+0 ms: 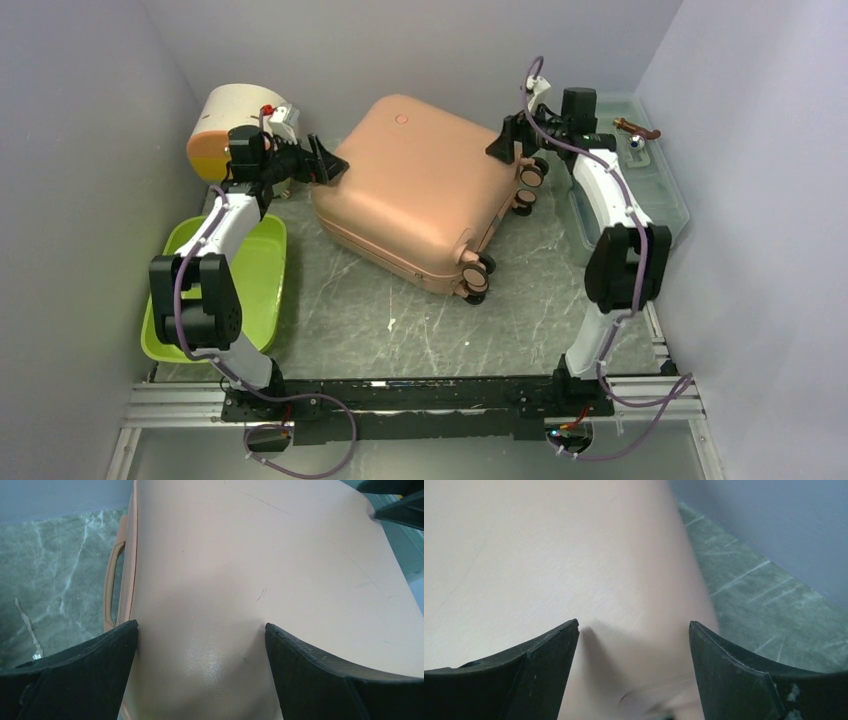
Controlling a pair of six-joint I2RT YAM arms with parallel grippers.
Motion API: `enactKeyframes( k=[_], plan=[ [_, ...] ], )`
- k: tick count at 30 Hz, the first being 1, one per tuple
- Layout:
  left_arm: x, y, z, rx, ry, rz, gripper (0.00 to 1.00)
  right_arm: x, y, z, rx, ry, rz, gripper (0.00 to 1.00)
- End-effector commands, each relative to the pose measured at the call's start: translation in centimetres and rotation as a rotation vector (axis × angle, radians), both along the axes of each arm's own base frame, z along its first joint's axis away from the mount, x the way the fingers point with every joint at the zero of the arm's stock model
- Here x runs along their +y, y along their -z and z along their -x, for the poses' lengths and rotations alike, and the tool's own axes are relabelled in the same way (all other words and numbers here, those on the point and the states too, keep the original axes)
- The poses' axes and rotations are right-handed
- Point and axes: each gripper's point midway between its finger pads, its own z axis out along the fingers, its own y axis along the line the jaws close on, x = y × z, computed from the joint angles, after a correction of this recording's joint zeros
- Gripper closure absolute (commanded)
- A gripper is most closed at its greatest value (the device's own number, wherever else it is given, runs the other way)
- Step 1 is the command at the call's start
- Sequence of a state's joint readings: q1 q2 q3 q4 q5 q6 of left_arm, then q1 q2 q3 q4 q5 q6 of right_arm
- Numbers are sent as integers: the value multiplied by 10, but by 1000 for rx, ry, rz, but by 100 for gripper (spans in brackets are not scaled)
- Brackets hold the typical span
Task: Open, take out, and arrange the luggage
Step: Rotate the luggage at the center of the board.
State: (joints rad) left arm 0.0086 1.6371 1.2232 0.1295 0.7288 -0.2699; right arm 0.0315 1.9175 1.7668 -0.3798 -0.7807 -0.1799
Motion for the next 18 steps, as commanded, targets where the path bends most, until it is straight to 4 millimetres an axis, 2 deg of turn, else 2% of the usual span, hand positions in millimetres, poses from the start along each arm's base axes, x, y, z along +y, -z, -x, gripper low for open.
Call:
enactKeyframes(
  k=[1,4,6,9,12,13,16,18],
  plan=[
    [-46,-16,61,85,213,48,1,16,-23,99,55,-113,14,15],
    [-42,-40,62,7,190,22,1,3,-31,140,-78,-97,94,11],
    [-41,-58,62,-43,188,12,1,-4,-24,165,-152,-85,134,10],
    [-45,-81,63,-99,205,14,1,-9,4,206,-247,-117,187,9],
    [-54,-94,67,-140,239,-1,1,-8,37,244,-330,-187,227,7],
    [-59,-95,69,-146,259,-13,1,-7,42,256,-367,-206,233,6],
    [-78,-95,80,-169,330,-61,1,1,73,283,-332,-328,222,7],
    [-93,-90,89,-182,377,-103,1,12,85,302,-319,-453,174,8]
  ],
)
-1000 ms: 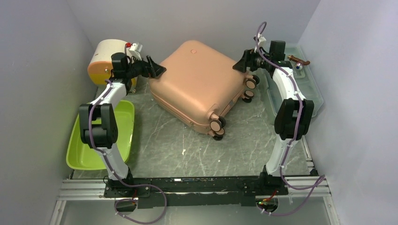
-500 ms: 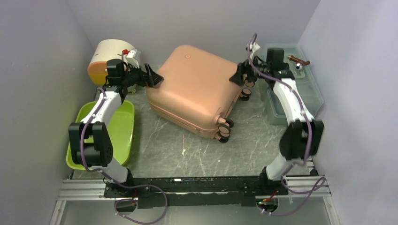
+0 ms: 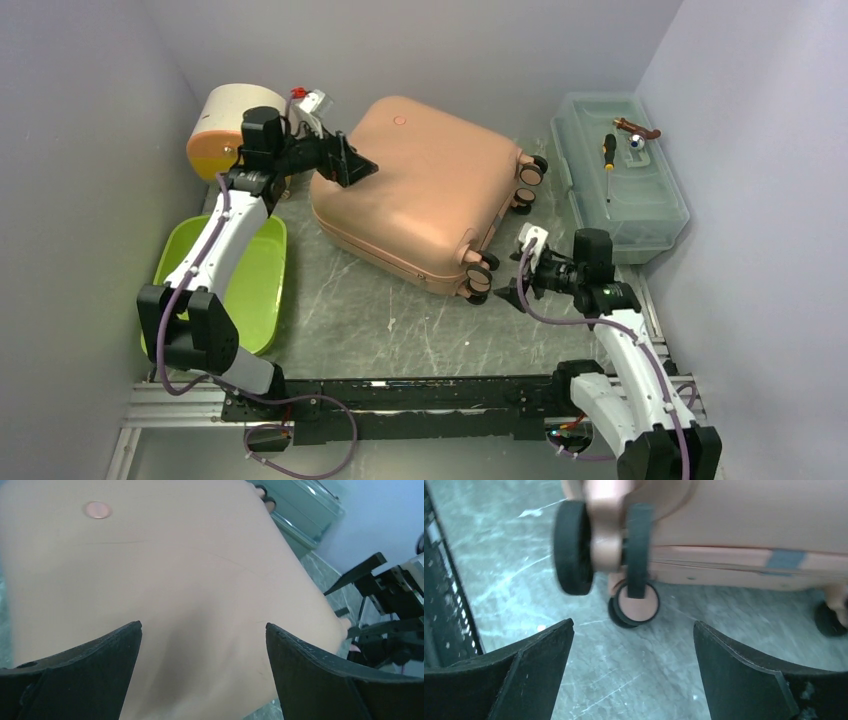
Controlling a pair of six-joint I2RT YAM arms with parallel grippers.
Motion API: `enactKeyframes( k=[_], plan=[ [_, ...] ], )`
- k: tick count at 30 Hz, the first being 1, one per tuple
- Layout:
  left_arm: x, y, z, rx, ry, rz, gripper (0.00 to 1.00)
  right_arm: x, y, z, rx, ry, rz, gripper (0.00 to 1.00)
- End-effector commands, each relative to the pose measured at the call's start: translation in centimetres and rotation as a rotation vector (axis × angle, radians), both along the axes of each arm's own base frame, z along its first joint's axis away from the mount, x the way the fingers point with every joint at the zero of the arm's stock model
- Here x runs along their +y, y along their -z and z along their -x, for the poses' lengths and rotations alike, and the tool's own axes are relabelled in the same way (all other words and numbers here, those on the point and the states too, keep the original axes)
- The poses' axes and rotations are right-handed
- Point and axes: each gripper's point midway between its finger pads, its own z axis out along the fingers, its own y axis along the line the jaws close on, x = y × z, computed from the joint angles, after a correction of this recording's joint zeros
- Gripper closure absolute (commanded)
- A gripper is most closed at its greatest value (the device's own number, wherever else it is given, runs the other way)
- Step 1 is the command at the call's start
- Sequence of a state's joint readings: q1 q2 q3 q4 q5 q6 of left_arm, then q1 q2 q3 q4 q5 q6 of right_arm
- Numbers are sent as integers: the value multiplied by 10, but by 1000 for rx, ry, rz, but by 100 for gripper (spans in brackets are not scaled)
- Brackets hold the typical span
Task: Open, take out, and arrange the luggage
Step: Rotate the luggage at the center of the board.
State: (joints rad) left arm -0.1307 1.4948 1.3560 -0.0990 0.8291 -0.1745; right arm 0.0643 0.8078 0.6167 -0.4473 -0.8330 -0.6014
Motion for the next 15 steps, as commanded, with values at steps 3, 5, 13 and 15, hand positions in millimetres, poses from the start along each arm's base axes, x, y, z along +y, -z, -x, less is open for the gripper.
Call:
enactKeyframes(
  k=[3,5,13,15],
  plan=[
    [-47,1,38,-101,190,-129,1,32,24,54,-127,-443,-64,11],
    [-57,8,42,-95,221,-142,1,40,29,66,-191,-545,-93,12],
    [-60,19,32,-81,225,-166,1,76,35,52,-175,-633,-105,7],
    [-59,20,29,-82,213,-172,0,84,35,38,-148,-576,-102,10]
  ],
)
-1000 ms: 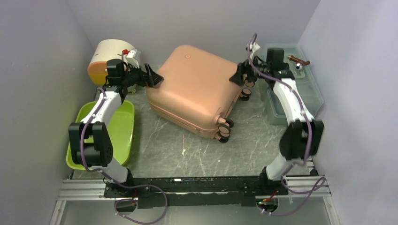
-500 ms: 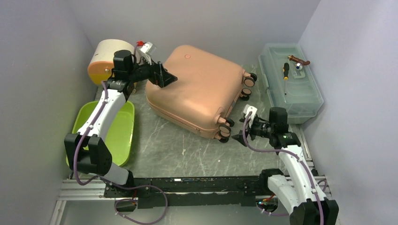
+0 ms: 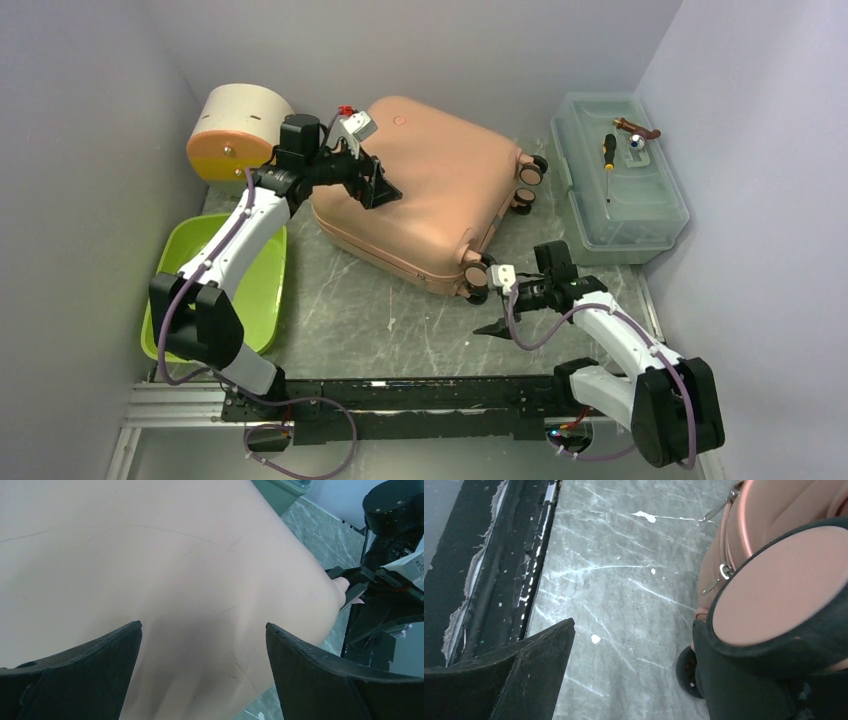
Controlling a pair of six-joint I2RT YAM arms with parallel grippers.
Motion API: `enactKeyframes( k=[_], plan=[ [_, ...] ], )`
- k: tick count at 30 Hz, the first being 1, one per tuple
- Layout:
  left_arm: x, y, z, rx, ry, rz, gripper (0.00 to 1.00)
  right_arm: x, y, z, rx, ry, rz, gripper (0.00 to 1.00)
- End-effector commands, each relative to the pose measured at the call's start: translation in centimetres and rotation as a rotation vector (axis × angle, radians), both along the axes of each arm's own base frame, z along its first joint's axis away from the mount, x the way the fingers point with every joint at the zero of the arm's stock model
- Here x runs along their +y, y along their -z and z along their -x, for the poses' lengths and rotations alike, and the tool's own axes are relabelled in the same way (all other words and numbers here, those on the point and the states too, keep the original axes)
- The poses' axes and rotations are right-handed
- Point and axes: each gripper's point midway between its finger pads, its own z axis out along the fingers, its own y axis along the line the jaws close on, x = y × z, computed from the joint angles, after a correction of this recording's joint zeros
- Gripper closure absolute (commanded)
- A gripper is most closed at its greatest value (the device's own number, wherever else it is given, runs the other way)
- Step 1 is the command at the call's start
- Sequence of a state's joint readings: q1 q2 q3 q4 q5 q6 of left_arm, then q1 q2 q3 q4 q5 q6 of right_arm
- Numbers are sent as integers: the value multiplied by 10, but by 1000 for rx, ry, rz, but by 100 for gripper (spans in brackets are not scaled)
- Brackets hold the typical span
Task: Open, take out, and arrange the luggage
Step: Rotate the luggage at the center of the board.
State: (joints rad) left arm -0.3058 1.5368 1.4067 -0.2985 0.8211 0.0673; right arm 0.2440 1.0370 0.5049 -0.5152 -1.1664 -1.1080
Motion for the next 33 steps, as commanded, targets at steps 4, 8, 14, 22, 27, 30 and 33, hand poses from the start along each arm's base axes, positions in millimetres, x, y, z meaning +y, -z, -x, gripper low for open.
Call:
enactKeyframes(
  k=[4,8,14,22,27,30,33],
  plan=[
    [6,-5,-19,-65,-57,-37,1,30,-28,-65,-70,200,-76,18],
    [15,4,-35,-67,-138,-73,0,26,-32,-79,-26,307,-76,19],
    [21,23,-49,-38,-191,-104,1,6,-52,-107,83,484,-147,19],
    [15,32,-51,6,-175,-88,0,-30,-70,-138,81,626,-230,19],
    [11,32,-52,21,-165,-76,0,-31,-50,-134,-47,557,-184,18],
    [10,35,-52,30,-163,-69,0,-30,-41,-134,-60,525,-165,18],
    [9,41,-53,47,-163,-64,1,-26,-42,-133,-54,502,-174,21]
  ],
)
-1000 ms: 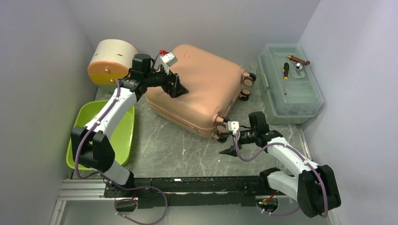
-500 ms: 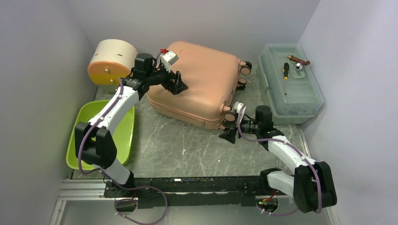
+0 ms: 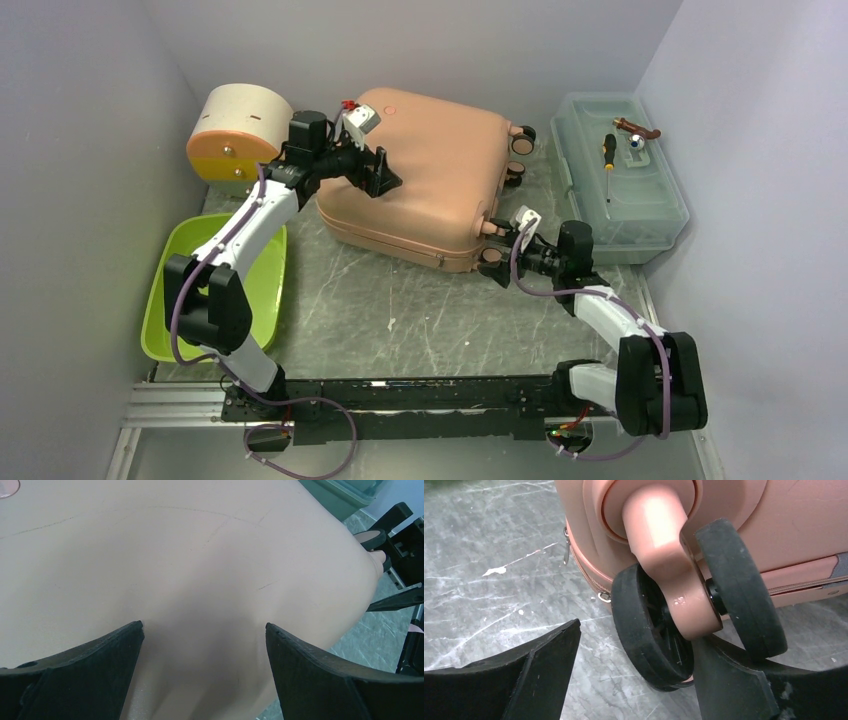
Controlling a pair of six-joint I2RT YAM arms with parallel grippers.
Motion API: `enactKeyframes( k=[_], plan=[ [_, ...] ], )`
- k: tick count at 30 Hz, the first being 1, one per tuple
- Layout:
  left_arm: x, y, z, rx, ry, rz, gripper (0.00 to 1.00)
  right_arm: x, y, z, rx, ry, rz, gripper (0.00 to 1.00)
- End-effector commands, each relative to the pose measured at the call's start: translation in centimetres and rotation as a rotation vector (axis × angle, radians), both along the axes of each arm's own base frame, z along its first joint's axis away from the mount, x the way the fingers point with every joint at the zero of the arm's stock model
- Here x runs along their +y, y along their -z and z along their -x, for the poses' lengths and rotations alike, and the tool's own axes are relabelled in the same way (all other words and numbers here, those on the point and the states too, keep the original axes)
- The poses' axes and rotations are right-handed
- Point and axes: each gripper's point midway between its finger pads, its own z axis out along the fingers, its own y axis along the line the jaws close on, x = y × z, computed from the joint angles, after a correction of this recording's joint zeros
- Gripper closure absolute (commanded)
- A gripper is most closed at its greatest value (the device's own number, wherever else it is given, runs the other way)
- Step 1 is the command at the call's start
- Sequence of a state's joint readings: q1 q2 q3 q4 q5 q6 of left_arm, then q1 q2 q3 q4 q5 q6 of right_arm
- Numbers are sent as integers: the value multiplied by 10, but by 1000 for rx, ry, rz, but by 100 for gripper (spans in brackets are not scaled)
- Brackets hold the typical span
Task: Open, take out, and arrange the luggage
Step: Rotate the luggage at the center of the board.
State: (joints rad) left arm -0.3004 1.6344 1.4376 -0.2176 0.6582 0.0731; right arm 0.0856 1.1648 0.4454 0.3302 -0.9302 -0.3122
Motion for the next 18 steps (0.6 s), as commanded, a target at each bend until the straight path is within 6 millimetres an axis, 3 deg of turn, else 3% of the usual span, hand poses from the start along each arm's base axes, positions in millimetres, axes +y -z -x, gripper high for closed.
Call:
enactKeyframes(
  k=[1,4,10,18],
  plan=[
    [0,20,-2,90,-15,4,1,9,-16,-3,-117,-85,-6,23],
    [-1,22,-4,98,-21,3,0,14,-11,8,-7,-130,-21,30],
    [-2,25,-5,113,-23,10,0,14,3,35,165,-208,14,30],
    [-3,23,-3,111,-14,17,0,16,-1,73,110,-347,27,23]
  ],
)
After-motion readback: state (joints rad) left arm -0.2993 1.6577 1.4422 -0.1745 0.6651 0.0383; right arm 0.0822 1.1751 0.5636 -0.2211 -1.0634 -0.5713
